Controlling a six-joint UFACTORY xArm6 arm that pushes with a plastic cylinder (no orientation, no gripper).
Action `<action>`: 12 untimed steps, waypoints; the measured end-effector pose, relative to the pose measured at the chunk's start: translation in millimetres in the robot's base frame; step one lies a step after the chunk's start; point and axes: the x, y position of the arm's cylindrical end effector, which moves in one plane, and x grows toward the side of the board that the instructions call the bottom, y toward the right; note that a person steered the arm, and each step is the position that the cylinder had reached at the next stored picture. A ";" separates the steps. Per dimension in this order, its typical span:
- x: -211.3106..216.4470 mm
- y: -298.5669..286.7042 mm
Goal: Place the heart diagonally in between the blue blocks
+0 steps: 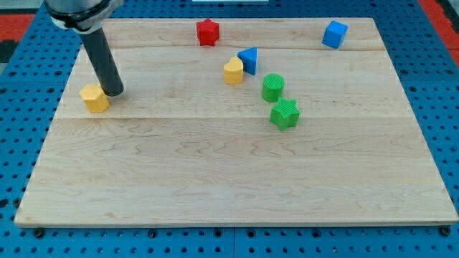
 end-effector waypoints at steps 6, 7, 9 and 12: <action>-19.3 61.8; -42.2 79.3; -51.9 143.8; -22.5 247.2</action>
